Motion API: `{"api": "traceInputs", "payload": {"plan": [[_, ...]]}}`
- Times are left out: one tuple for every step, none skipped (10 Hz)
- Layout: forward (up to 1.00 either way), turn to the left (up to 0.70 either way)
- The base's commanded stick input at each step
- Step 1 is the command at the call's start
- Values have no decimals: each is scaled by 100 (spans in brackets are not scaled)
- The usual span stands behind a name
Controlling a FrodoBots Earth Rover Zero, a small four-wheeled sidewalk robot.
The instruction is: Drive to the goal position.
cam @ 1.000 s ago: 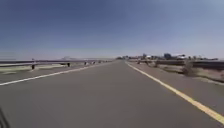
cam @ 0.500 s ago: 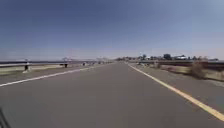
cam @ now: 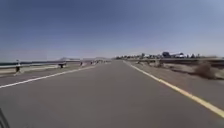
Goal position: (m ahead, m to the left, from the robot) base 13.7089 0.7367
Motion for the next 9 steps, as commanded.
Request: {"api": "traceInputs", "payload": {"plan": [[100,0],[100,0],[100,0],[100,0],[100,0],[100,0],[100,0],[100,0],[100,0]]}}
